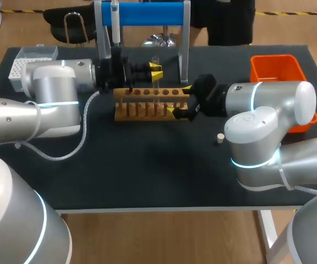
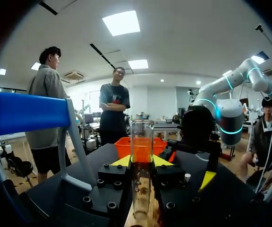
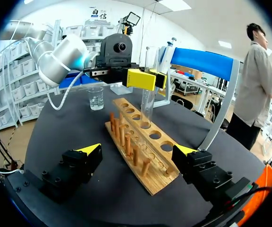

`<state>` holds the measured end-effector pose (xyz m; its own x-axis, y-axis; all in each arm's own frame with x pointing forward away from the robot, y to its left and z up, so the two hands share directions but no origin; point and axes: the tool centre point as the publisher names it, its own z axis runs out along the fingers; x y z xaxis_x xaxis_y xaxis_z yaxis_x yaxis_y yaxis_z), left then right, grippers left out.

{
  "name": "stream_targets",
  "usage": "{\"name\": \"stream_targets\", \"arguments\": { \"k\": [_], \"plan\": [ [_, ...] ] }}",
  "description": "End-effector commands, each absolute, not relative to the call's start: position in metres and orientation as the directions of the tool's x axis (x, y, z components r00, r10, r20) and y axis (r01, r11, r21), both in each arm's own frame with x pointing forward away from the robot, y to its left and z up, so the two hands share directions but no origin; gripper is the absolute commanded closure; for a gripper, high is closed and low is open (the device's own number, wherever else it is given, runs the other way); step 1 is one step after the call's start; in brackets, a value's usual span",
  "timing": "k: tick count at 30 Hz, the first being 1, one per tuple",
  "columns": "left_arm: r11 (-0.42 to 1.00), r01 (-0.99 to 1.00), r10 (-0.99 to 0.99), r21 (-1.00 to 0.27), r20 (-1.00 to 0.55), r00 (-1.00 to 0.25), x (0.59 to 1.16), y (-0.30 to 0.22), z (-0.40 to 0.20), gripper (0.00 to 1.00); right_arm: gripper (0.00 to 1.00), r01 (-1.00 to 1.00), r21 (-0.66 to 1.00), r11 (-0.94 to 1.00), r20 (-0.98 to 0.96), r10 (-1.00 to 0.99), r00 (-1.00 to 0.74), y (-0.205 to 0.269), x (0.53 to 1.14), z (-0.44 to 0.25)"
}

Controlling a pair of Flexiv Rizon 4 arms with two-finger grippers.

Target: Invert the test tube, pick up the pipette, mount the tip to pipette, aspirate from beaker and dispense into the tube, eject the tip, return the pipette, and cap with the stopper.

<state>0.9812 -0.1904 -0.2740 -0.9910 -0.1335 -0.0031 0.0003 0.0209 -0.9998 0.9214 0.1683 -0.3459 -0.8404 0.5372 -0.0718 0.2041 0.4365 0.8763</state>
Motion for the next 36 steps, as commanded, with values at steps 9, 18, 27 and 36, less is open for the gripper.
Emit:
{"name": "stream_targets", "arguments": {
  "k": [9,18,27,36],
  "plan": [
    [0.01,-0.001,-0.127,-1.0,0.0,-0.992,0.9825,-0.1908,-0.28,1.0,0.0,0.206,0.875,0.439,-0.072,0.538,-0.84,0.1688,0.9213,-0.3456],
    [0.007,-0.001,-0.124,-1.0,0.0,-0.992,0.9828,-0.1918,-0.2819,1.0,0.0,0.206,0.875,0.439,-0.072,0.538,-0.84,0.1688,0.9213,-0.3456],
    [0.006,-0.006,-0.123,-1.0,0.005,-0.992,0.9823,-0.1929,-0.2846,1.0,0.0,0.206,0.875,0.439,-0.072,0.538,-0.84,0.1688,0.9213,-0.3456],
    [0.011,-0.009,-0.123,-1.0,0.007,-0.992,0.9816,-0.193,-0.285,1.0,0.0,0.206,0.875,0.439,-0.072,0.538,-0.84,0.1688,0.9213,-0.3456]
  ]
}}
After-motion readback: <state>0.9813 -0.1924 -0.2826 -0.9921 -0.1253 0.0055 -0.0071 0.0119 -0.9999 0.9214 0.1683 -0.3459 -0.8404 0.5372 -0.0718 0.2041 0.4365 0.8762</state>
